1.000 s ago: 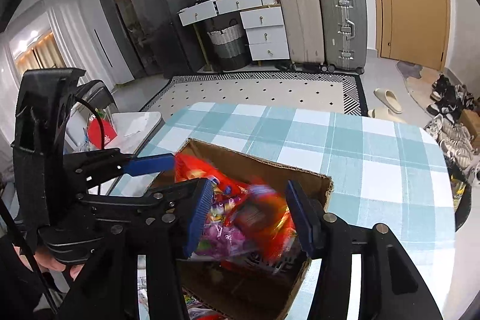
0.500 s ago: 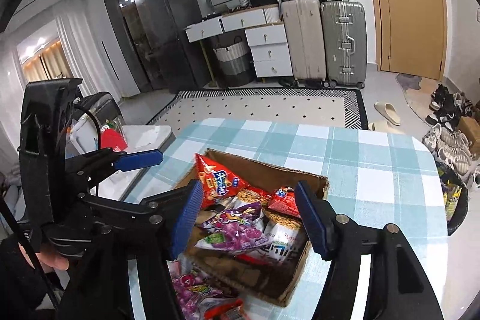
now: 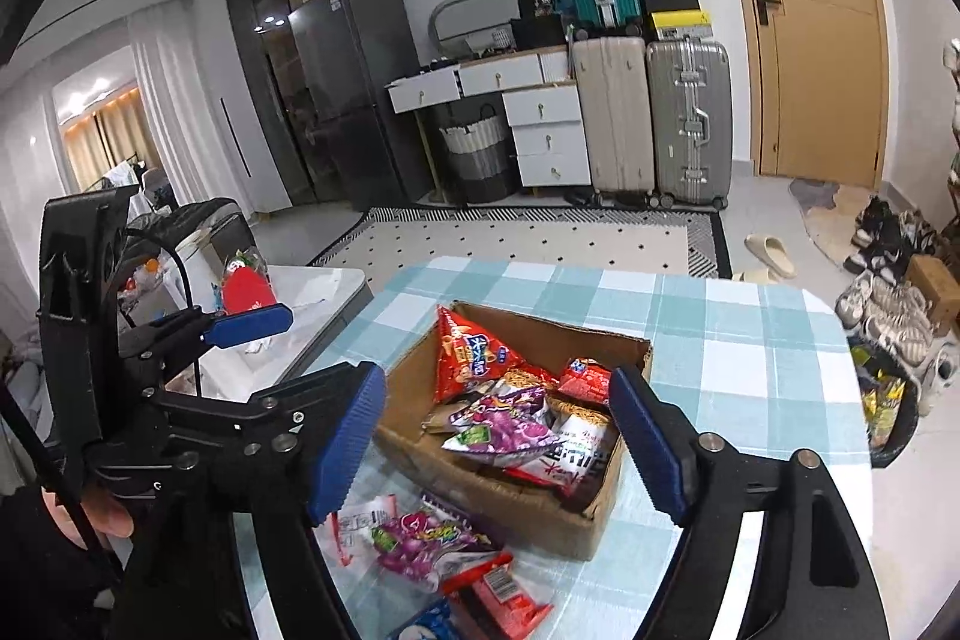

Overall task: Organize snacks
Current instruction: 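Withdraw both grippers back toward the remaining snacks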

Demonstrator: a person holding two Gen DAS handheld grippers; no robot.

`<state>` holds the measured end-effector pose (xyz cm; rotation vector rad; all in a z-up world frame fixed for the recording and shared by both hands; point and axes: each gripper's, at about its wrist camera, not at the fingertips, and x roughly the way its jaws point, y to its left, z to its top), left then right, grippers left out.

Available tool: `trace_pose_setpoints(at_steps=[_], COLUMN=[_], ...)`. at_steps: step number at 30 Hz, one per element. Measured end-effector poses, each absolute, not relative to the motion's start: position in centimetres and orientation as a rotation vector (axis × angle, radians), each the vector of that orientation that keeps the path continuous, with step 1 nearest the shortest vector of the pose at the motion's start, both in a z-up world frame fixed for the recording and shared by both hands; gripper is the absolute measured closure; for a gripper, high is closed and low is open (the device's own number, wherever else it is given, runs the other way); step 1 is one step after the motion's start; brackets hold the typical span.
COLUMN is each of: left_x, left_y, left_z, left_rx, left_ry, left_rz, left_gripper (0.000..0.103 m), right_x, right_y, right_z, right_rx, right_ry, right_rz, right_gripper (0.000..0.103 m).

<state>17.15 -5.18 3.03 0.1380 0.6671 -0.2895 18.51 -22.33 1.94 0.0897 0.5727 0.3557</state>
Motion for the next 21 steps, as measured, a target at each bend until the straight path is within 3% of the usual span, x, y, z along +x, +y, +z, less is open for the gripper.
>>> trace_pose_setpoints(at_steps=[6, 8, 21], left_x=[12.2, 10.4, 3.7], left_y=[-4.3, -4.3, -2.1], left_z=[4.3, 4.3, 2.0], left_rx=[0.148, 0.165, 0.05], left_ry=[0.582, 0.541, 0.507], left_rz=[-0.258, -0.217, -0.214], left_gripper=[0.012, 0.0, 0.001], right_x=[14.6, 12.9, 6.7], right_y=[-21.2, -20.5, -19.0], right_z=[3.2, 3.4, 3.1], right_rx=[0.03, -0.026, -0.066], right_ry=[0.509, 0.465, 0.372], right_rz=[0.346, 0.325, 0.314], right_gripper=[0.016, 0.013, 0.002])
